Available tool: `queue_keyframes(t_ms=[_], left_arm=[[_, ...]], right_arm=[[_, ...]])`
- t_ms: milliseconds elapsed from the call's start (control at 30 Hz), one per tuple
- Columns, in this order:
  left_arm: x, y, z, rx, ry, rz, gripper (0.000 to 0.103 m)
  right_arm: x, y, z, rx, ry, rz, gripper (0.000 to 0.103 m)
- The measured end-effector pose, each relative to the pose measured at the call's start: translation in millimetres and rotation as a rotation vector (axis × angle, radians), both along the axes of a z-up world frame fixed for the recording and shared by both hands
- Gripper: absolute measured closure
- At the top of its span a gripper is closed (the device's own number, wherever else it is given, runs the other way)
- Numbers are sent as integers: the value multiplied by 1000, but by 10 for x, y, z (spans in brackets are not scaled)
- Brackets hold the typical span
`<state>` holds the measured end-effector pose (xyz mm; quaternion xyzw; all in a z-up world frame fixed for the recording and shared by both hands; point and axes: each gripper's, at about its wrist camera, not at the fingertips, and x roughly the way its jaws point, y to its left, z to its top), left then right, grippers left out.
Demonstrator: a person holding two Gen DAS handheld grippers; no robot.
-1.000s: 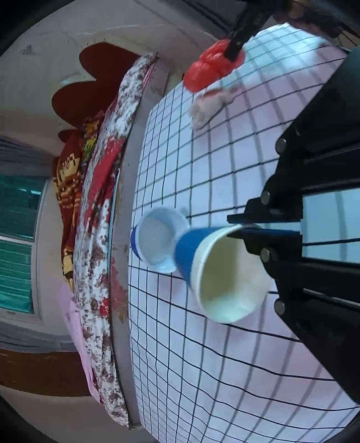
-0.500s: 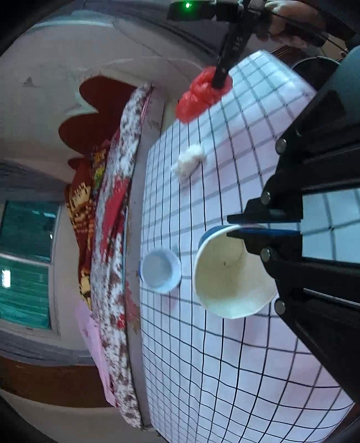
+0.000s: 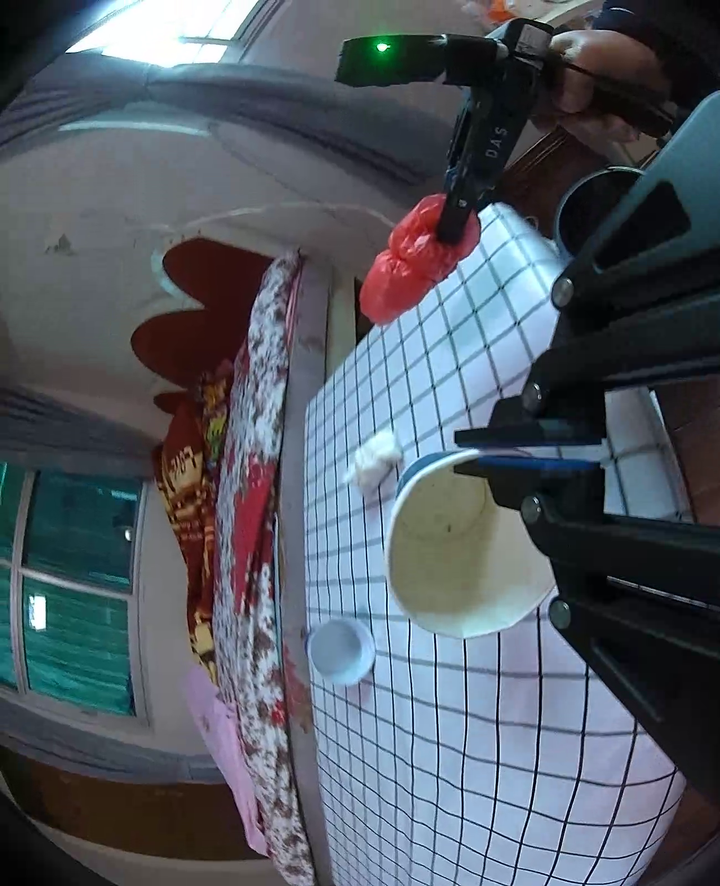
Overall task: Collect trash
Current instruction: 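Carry the red plastic bag and paper cup over the black bin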
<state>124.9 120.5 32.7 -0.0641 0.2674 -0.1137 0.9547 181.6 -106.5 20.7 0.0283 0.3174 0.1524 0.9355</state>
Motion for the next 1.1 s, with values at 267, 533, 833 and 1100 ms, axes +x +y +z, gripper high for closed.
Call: queue_keyframes(t_ms=[267, 533, 833, 1100], left_arm=[[-218, -516, 48, 37, -21, -80, 100], [-301, -993, 85, 47, -27, -170, 100], [-412, -1572, 16, 58, -15, -307, 100], [-483, -2067, -55, 67, 4, -426, 100]], right_arm=[[-445, -382, 64, -2, -33, -54, 85], [-749, -871, 28, 9, -33, -139, 85], [-1072, -1457, -105, 10, -4, -246, 85], [-1279, -1855, -209, -4, 23, -331, 85]])
